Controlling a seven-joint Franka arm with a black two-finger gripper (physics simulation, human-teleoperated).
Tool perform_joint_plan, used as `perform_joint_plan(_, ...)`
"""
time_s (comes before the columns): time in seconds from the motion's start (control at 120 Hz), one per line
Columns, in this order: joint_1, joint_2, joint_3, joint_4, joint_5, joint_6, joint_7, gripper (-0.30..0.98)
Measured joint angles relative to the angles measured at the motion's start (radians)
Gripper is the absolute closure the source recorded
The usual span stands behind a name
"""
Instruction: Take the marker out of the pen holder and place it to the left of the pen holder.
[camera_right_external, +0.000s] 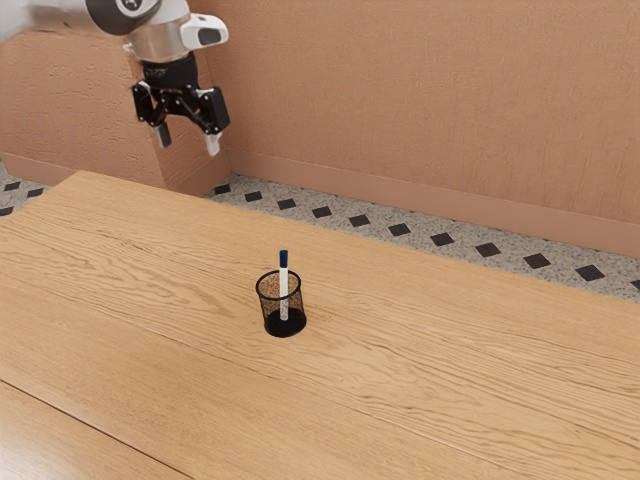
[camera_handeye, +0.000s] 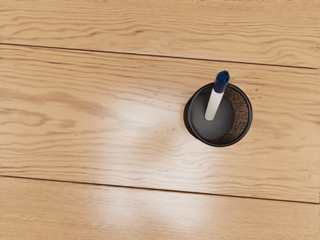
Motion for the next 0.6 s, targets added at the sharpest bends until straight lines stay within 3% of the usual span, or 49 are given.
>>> perform_joint_plan(0.15,-0.007,0.005,-0.038,0.031,0.007,0.0,0.001,0.0)
perform_joint_plan(0.6,-0.003,0.234,-0.052,0.033,0.015,0.065,0.004,0.0)
